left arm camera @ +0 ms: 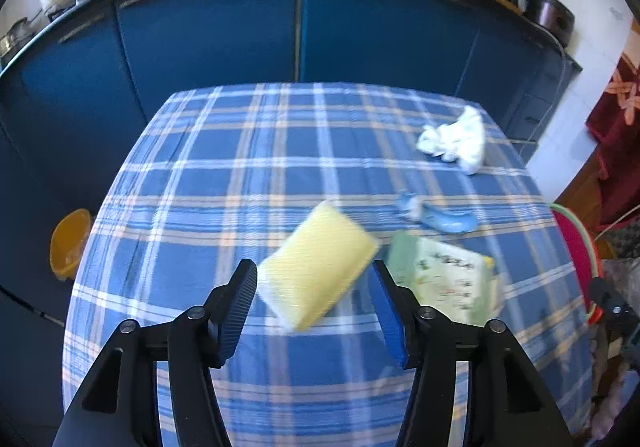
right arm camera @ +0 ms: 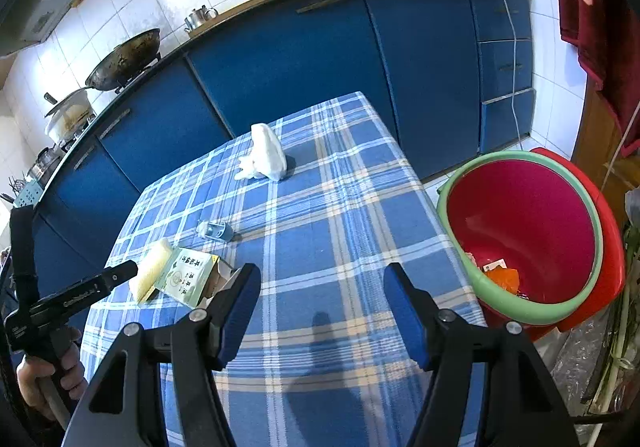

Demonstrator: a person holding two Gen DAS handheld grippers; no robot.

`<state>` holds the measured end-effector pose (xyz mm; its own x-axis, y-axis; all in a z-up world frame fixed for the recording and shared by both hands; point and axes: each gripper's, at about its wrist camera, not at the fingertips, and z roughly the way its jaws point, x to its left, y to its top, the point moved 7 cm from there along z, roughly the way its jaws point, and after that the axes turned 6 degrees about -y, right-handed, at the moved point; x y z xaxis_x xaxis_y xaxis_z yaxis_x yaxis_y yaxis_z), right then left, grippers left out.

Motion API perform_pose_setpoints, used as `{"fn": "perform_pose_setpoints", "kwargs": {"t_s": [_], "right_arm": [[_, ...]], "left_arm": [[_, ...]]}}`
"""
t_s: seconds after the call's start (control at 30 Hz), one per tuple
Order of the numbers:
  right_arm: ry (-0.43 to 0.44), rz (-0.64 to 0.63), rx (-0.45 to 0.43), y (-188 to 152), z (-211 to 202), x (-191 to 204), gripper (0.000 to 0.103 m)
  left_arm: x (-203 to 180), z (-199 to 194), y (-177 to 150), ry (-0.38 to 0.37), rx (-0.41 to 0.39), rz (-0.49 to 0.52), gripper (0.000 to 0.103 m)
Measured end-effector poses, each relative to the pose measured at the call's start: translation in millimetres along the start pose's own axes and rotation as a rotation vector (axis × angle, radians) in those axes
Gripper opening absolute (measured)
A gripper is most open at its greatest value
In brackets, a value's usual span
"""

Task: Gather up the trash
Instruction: 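Move both open tools back from the basin toward the sponge and box, then grasp the yellow sponge with left tool while right tool grasps the green medicine box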

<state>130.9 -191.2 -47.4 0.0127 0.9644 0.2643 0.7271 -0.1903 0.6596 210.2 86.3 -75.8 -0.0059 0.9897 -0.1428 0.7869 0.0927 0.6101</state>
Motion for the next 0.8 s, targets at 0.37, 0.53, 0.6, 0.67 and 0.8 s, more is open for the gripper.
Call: {"fn": "perform_pose_setpoints", "kwargs": {"t_s": [0.37, 0.53, 0.6, 0.67, 0.8], "right_arm": [[-0.024, -0.027, 0.028, -5.6, 8.9, 15.3, 0.067], [-0.032, -0.035, 0.037, -6.6, 12.9, 18.3, 0.067], [-0.032, -0.037, 0.041, -7.3, 14.3, 19.5, 0.067], [-0.032, -0.041, 0.045, -7.8, 16.1, 20.9, 0.067], [-0.031, -0.048, 0.047, -7.7, 17.4, 23.2, 0.067]], "left_arm": [[16.9, 33.7, -3.5, -0.049, 0.056, -0.004, 0.066], [12.8, 40.6, -2.7, -0.082, 0.052, -0.005, 0.066], [10.6, 43.8, -2.2, -0.095, 0.050, -0.004, 0.066], [8.4, 45.6, -1.5, -0.092, 0.041, 0.007, 0.066], [6.9, 44.2, -0.4, -0.102, 0.022, 0.017, 0.052]]}}
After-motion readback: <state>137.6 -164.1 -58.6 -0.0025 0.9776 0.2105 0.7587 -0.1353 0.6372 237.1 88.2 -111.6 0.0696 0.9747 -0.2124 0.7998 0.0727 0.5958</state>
